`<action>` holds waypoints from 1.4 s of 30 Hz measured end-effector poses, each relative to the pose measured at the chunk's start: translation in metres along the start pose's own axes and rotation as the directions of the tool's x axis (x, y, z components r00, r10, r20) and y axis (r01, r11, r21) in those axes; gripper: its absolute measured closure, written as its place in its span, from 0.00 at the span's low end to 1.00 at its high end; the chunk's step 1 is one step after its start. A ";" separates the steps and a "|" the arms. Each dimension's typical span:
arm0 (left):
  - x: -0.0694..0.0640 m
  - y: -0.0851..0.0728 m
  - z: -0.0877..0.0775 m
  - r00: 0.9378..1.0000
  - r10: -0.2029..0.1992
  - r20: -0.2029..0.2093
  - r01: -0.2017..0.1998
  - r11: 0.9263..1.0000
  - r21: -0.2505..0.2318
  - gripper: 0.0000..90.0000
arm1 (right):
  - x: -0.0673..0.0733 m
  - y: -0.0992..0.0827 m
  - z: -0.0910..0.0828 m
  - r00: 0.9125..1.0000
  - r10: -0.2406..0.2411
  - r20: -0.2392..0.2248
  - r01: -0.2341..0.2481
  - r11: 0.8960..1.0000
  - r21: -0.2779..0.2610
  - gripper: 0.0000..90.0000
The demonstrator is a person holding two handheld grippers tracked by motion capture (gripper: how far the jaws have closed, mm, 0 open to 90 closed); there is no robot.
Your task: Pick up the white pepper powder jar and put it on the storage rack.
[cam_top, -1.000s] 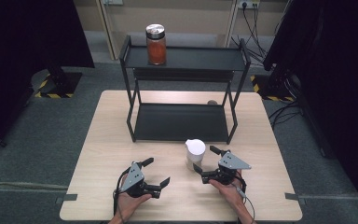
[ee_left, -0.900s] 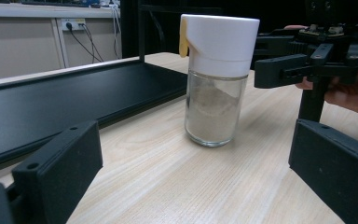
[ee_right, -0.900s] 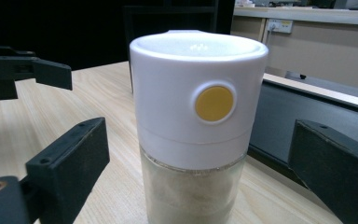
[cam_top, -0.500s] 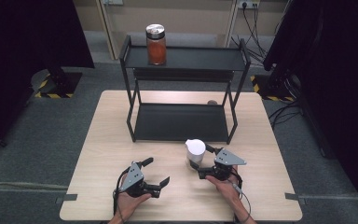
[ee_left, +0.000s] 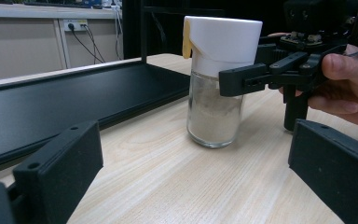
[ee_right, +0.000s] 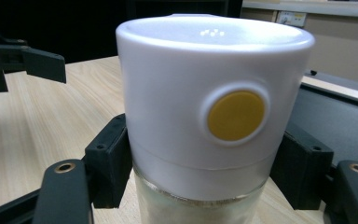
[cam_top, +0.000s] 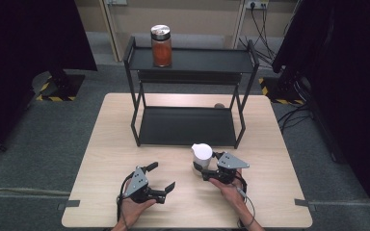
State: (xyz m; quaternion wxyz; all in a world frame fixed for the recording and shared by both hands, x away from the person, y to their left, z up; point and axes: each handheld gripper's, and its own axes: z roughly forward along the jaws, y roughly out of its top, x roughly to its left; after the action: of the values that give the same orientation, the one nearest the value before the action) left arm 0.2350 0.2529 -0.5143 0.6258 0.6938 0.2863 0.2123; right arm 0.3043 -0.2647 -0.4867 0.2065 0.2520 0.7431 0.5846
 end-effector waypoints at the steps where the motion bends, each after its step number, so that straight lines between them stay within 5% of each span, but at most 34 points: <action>1: 0.000 0.000 0.000 1.000 -0.001 -0.002 0.001 1.000 0.000 0.02 | 0.000 0.000 0.000 1.000 -0.001 0.002 0.001 1.000 0.001 0.34; 28: 0.000 0.000 -0.001 1.000 -0.008 -0.004 0.008 1.000 -0.003 0.03 | 0.000 0.032 -0.018 1.000 -0.015 -0.017 0.015 1.000 -0.015 0.34; 42: 0.000 -0.001 0.000 1.000 -0.008 -0.009 0.008 1.000 -0.005 0.03 | -0.006 0.073 -0.024 1.000 -0.030 -0.010 0.030 0.999 -0.036 0.34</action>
State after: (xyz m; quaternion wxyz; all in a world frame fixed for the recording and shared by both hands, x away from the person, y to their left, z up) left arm 0.2344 0.2532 -0.5152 0.6268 0.6903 0.2915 0.2137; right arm 0.3046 -0.2728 -0.4097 0.2158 0.2341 0.7371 0.5960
